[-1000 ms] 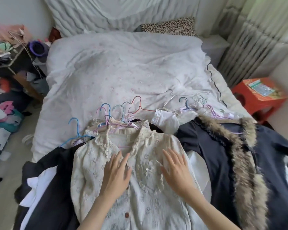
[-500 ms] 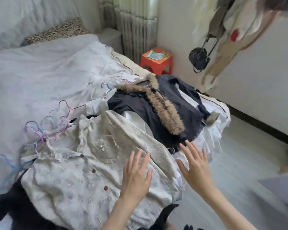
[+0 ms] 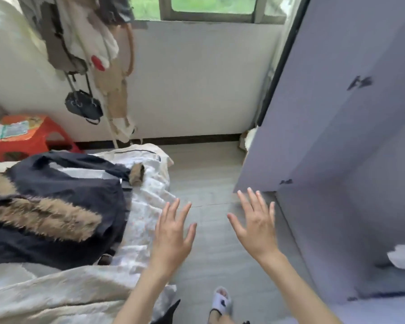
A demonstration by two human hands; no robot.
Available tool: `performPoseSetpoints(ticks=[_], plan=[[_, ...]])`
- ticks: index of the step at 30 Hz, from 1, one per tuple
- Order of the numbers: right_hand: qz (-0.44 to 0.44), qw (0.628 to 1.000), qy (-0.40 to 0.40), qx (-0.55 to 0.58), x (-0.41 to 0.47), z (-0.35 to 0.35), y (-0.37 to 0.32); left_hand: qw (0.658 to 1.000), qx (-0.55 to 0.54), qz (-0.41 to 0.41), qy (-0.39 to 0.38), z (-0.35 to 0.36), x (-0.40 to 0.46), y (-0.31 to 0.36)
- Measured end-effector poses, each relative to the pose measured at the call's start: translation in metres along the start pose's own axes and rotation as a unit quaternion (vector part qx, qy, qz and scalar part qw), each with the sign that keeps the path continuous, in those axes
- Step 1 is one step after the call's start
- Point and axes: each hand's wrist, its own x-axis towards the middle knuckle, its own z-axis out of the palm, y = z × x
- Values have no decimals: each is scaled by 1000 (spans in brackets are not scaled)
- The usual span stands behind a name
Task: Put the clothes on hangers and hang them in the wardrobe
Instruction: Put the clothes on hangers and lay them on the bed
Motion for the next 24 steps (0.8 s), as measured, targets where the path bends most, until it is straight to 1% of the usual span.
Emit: performPoseSetpoints(ticks=[3, 9, 12, 15, 17, 19, 22, 24], plan=[[67, 998, 17, -1, 18, -14, 43, 999, -11, 27, -43, 32, 48, 35], [177, 979, 102, -5, 72, -58, 130, 988, -28, 143, -50, 74, 140, 127], [233, 964, 124, -11, 86, -80, 165, 978, -31, 188, -84, 98, 172, 167], [291, 948, 131, -21, 82, -92, 196, 962, -40, 238, -132, 128, 186, 198], [334, 933, 134, -28, 77, -99, 217, 951, -46, 256, -165, 145, 199, 217], [366, 917, 156, -38, 73, -107, 237, 939, -40, 284, -188, 161, 219, 240], [418, 891, 171, -45, 71, -124, 266, 916, -34, 352, -193, 181, 257, 281], [449, 870, 195, -58, 73, -137, 286, 904, -42, 377, -199, 193, 280, 311]])
